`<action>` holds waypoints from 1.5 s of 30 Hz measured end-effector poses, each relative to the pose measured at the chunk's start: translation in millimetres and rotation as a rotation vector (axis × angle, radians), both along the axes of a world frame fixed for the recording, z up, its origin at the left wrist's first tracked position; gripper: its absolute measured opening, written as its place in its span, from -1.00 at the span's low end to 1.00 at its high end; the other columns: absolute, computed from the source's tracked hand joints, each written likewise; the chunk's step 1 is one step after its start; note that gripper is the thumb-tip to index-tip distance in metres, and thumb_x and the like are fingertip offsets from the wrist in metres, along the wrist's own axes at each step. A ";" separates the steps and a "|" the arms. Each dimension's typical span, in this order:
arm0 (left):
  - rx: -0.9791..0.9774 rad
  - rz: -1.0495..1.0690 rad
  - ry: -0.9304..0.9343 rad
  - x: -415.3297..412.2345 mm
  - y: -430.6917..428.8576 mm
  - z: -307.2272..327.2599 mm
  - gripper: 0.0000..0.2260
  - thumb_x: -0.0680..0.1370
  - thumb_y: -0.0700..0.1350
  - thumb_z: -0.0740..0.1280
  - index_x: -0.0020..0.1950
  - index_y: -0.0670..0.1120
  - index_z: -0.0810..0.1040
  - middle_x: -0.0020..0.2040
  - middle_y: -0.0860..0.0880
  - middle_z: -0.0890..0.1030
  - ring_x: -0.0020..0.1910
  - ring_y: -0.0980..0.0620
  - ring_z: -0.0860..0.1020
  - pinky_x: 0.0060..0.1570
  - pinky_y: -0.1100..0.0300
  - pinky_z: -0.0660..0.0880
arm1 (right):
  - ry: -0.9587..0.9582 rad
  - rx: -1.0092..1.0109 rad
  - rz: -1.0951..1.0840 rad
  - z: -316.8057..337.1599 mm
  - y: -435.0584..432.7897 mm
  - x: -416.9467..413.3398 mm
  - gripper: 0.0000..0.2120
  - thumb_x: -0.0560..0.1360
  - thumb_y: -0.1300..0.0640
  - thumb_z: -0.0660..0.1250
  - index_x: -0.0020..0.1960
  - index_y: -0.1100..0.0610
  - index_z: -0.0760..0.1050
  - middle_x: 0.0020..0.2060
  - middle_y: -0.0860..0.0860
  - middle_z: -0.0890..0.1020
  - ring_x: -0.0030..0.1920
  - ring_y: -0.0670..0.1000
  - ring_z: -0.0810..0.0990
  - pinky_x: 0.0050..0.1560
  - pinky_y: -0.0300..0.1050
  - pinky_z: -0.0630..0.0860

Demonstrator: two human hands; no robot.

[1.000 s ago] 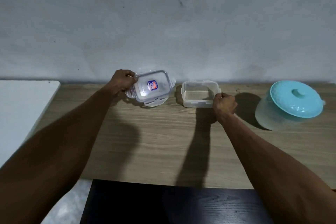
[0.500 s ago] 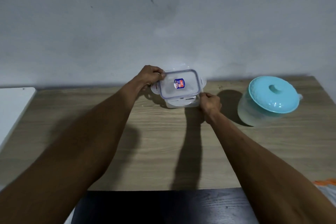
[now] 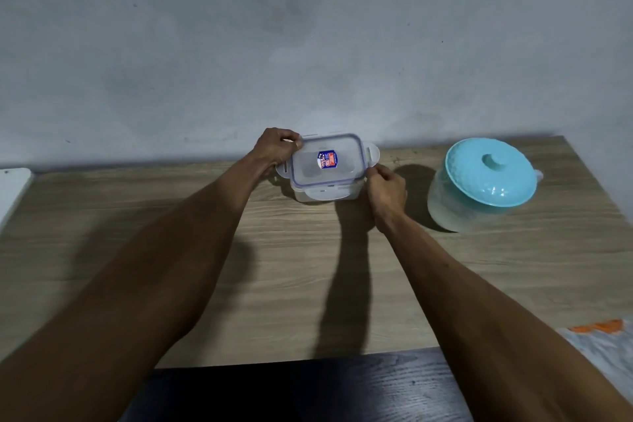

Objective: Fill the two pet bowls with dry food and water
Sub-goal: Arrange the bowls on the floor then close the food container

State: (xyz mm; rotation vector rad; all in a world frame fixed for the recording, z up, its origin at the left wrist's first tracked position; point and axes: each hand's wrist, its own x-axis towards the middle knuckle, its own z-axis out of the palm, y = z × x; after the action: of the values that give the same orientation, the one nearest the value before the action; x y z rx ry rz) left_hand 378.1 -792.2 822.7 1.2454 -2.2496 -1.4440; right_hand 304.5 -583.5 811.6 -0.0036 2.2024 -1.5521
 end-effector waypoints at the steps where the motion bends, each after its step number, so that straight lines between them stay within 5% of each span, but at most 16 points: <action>1: -0.013 -0.003 -0.004 -0.3 0.4 -0.9 -0.84 0.56 -0.16 0.38 0.10 -0.15 0.66 0.03 -0.11 0.63 -0.04 0.00 0.53 -0.04 0.16 0.48 | 0.003 0.006 0.011 -0.1 1.3 0.2 -0.66 0.50 0.08 0.31 0.25 0.05 0.63 0.02 0.06 0.68 0.06 0.03 0.56 0.21 -0.14 0.46; 7: -0.081 0.000 -0.030 4.2 7.2 -3.1 -0.78 0.55 -0.13 0.40 0.16 -0.15 0.65 0.13 -0.20 0.66 0.05 -0.11 0.60 -0.01 0.21 0.43 | 0.001 0.056 0.087 -1.0 6.8 4.6 -0.67 0.50 0.08 0.33 0.24 0.06 0.63 0.05 0.04 0.68 0.11 0.07 0.58 0.19 -0.17 0.44; 11: -0.108 0.008 -0.100 13.9 10.2 1.0 -0.54 0.53 0.01 0.43 0.37 -0.14 0.50 0.28 -0.19 0.58 0.22 -0.14 0.56 0.07 0.21 0.42 | 0.033 0.168 0.094 1.8 2.4 3.0 -0.55 0.43 0.00 0.35 0.30 0.07 0.57 0.18 0.11 0.65 0.23 0.17 0.58 0.25 -0.02 0.49; 15: -0.094 -0.022 -0.132 29.3 18.9 0.5 -0.26 0.45 0.10 0.49 0.52 -0.11 0.28 0.47 -0.16 0.38 0.40 -0.13 0.43 0.30 0.03 0.41 | 0.347 0.366 0.153 11.9 -0.8 0.7 -0.36 0.43 -0.02 0.38 0.46 0.13 0.33 0.40 0.15 0.36 0.39 0.22 0.40 0.29 0.11 0.39; 18: -0.141 -0.098 -0.107 42.1 25.9 -3.2 -0.15 0.34 0.17 0.54 0.53 -0.03 0.28 0.48 -0.10 0.38 0.39 -0.10 0.43 0.30 -0.04 0.46 | 0.618 0.404 0.524 18.3 -10.5 -12.7 -0.18 0.40 -0.11 0.44 0.54 0.10 0.19 0.50 0.16 0.24 0.49 0.21 0.24 0.43 0.17 0.30; 21: -0.085 -0.206 -0.075 52.5 28.8 -3.8 -0.25 0.29 0.17 0.57 0.40 -0.02 0.43 0.29 -0.06 0.55 0.22 -0.09 0.56 0.12 -0.01 0.59 | 0.708 0.595 1.003 22.6 -28.7 -26.3 0.07 0.35 -0.25 0.49 0.61 0.05 -0.05 0.60 0.12 0.03 0.59 0.16 -0.01 0.53 0.28 0.09; 24: -0.046 -0.274 -0.035 62.4 28.4 -6.4 -0.28 0.25 0.21 0.56 0.35 0.03 0.48 0.19 -0.02 0.60 0.13 -0.06 0.58 0.06 -0.07 0.63 | 0.764 0.736 1.221 21.8 -45.5 -35.0 0.22 0.27 -0.32 0.52 0.62 0.02 -0.18 0.62 0.09 -0.07 0.61 0.15 -0.12 0.53 0.31 0.02; 30: -0.009 -0.269 -0.047 57.6 31.4 -5.5 -0.34 0.36 -0.02 0.57 0.41 -0.03 0.43 0.25 -0.07 0.58 0.19 -0.10 0.56 0.11 0.03 0.58 | 0.783 0.828 1.283 19.9 -60.6 -37.1 0.33 0.17 -0.30 0.59 0.62 -0.01 -0.21 0.62 0.06 -0.04 0.61 0.15 -0.04 0.50 0.27 0.15; 34: -0.016 -0.293 -0.122 53.8 30.3 -4.0 -0.30 0.36 0.01 0.56 0.44 -0.05 0.39 0.27 -0.10 0.55 0.18 -0.13 0.54 0.19 -0.13 0.55 | 0.822 0.852 1.279 18.9 -61.0 -36.7 0.33 0.16 -0.32 0.58 0.62 0.00 -0.20 0.61 0.05 0.03 0.58 0.17 0.06 0.45 0.25 0.22; 45: -0.072 -0.267 -0.239 51.0 36.3 -0.2 -0.22 0.28 0.14 0.53 0.45 0.01 0.38 0.28 -0.07 0.56 0.19 -0.13 0.54 0.22 -0.10 0.52 | 0.916 0.897 1.276 15.4 -65.1 -35.6 0.23 0.21 -0.24 0.57 0.60 0.01 -0.15 0.47 0.03 0.27 0.45 0.18 0.26 0.32 0.22 0.33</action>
State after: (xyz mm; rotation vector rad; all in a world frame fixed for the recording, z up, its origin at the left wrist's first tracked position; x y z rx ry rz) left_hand 429.0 -755.9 822.5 1.1874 -2.6900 -1.3429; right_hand 269.0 -648.5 827.0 -1.6837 2.3192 0.2522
